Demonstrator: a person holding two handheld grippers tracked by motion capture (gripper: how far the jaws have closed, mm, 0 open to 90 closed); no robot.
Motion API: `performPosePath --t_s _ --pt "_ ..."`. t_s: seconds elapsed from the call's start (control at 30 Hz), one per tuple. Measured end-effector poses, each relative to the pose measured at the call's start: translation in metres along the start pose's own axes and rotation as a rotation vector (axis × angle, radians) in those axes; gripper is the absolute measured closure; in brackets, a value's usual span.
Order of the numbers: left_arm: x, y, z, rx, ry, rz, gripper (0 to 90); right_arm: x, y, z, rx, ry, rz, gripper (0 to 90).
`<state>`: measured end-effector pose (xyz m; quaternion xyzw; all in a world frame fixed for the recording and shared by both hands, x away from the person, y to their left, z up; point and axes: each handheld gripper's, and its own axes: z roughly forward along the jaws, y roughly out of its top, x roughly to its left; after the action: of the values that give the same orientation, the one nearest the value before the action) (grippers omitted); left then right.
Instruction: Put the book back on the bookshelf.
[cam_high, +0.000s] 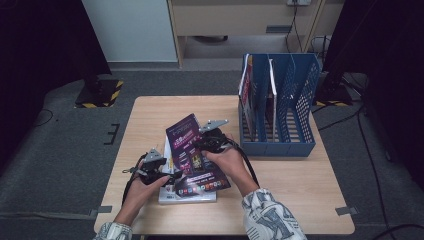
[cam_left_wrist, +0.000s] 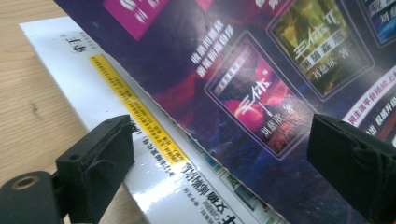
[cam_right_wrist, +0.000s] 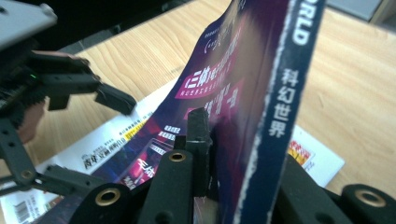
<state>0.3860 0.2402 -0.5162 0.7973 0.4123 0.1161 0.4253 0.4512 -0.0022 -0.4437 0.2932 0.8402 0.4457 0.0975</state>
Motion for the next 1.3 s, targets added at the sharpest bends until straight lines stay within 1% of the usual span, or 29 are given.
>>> performPosePath --t_s 0.07,0.1,0.2,0.23,0.27,0.3,0.33,0.37,0.4,0.47,0.5,0.53,0.57,0.6,0.63,0.67,0.7,0.77,0.8,0.83,0.9,0.93,0.97,1.0,1.03,1.1,1.13,1.23,1.3 --pt "-0.001 0.0 0.0 0.001 -0.007 -0.002 8.8 0.001 0.001 -0.001 -0.003 -0.002 -0.005 80.5" --pt "-0.002 0.0 0.0 0.001 -0.013 -0.003 8.8 0.003 0.002 -0.002 -0.006 -0.006 -0.017 80.6" --pt "-0.004 0.0 0.0 0.004 -0.014 0.008 9.6 0.007 0.005 -0.005 -0.022 -0.014 -0.033 81.0" --pt "-0.004 0.0 0.001 0.004 -0.015 0.001 9.7 0.008 0.007 -0.006 -0.028 -0.011 -0.04 81.0" --pt "-0.006 -0.001 0.003 0.002 -0.051 -0.039 12.2 0.011 0.01 -0.007 -0.035 -0.007 -0.047 81.1" --pt "-0.006 -0.001 0.003 0.002 -0.051 -0.039 13.6 0.011 0.01 -0.007 -0.035 -0.007 -0.047 81.1" --pt "-0.002 0.0 0.003 0.0 -0.032 -0.029 14.3 0.013 0.013 -0.008 -0.043 -0.006 -0.057 81.1" --pt "-0.002 0.0 0.003 0.0 -0.032 -0.029 14.2 0.013 0.013 -0.008 -0.043 -0.006 -0.057 81.1" --pt "0.0 0.0 0.003 -0.015 -0.034 -0.048 14.4 0.015 0.016 -0.01 -0.055 0.005 -0.064 81.3" --pt "0.002 0.0 0.004 -0.018 -0.038 -0.045 15.3 0.016 0.017 -0.011 -0.058 0.011 -0.06 81.5" --pt "0.002 0.0 0.004 -0.024 -0.043 -0.052 15.3 0.018 0.019 -0.012 -0.066 0.016 -0.064 81.5" --pt "0.003 0.0 0.004 -0.024 -0.047 -0.048 15.6 0.019 0.02 -0.012 -0.07 0.022 -0.065 81.6" --pt "0.004 0.0 0.004 -0.04 -0.068 -0.063 16.6 0.021 0.023 -0.015 -0.079 0.035 -0.068 81.7" --pt "0.004 0.0 0.004 -0.044 -0.082 -0.068 18.4 0.022 0.025 -0.016 -0.087 0.041 -0.078 81.8" --pt "0.004 0.0 0.004 -0.044 -0.082 -0.068 21.0 0.024 0.026 -0.017 -0.093 0.044 -0.083 81.9" --pt "0.004 0.0 0.004 -0.039 -0.116 -0.076 23.4 0.025 0.028 -0.018 -0.101 0.051 -0.088 82.0" --pt "0.004 0.0 0.004 -0.039 -0.116 -0.076 25.8 0.025 0.028 -0.018 -0.101 0.051 -0.088 82.0" --pt "0.003 0.0 0.004 -0.037 -0.139 -0.075 27.5 0.026 0.031 -0.018 -0.124 0.078 -0.085 82.9" --pt "0.003 0.0 0.004 -0.037 -0.139 -0.075 29.7 0.026 0.031 -0.018 -0.124 0.078 -0.085 82.9" --pt "0.007 0.0 0.001 -0.046 -0.14 -0.088 34.2 0.026 0.032 -0.018 -0.129 0.084 -0.092 83.3" --pt "0.009 -0.001 -0.001 -0.056 -0.146 -0.1 44.7 0.026 0.031 -0.018 -0.132 0.086 -0.098 83.6" --pt "0.012 -0.001 -0.002 -0.064 -0.145 -0.105 44.7 0.026 0.031 -0.018 -0.132 0.086 -0.098 83.6" --pt "0.013 -0.001 -0.003 -0.07 -0.147 -0.111 48.1 0.026 0.031 -0.019 -0.137 0.086 -0.095 83.7" --pt "0.015 -0.001 -0.005 -0.081 -0.152 -0.122 56.8 0.024 0.031 -0.019 -0.142 0.085 -0.095 83.9" --pt "0.015 -0.001 -0.005 -0.081 -0.152 -0.122 61.7 0.024 0.031 -0.019 -0.142 0.085 -0.095 83.9" --pt "0.014 0.001 -0.007 -0.084 -0.15 -0.121 63.4 0.022 0.031 -0.02 -0.142 0.075 -0.1 83.9" --pt "0.013 0.003 -0.009 -0.089 -0.148 -0.116 68.9 0.02 0.03 -0.021 -0.145 0.067 -0.096 83.9" --pt "0.013 0.005 -0.011 -0.091 -0.145 -0.113 74.0 0.017 0.028 -0.023 -0.148 0.057 -0.089 84.0" --pt "0.011 0.008 -0.015 -0.096 -0.121 -0.094 75.0 0.014 0.027 -0.024 -0.146 0.036 -0.084 84.0"
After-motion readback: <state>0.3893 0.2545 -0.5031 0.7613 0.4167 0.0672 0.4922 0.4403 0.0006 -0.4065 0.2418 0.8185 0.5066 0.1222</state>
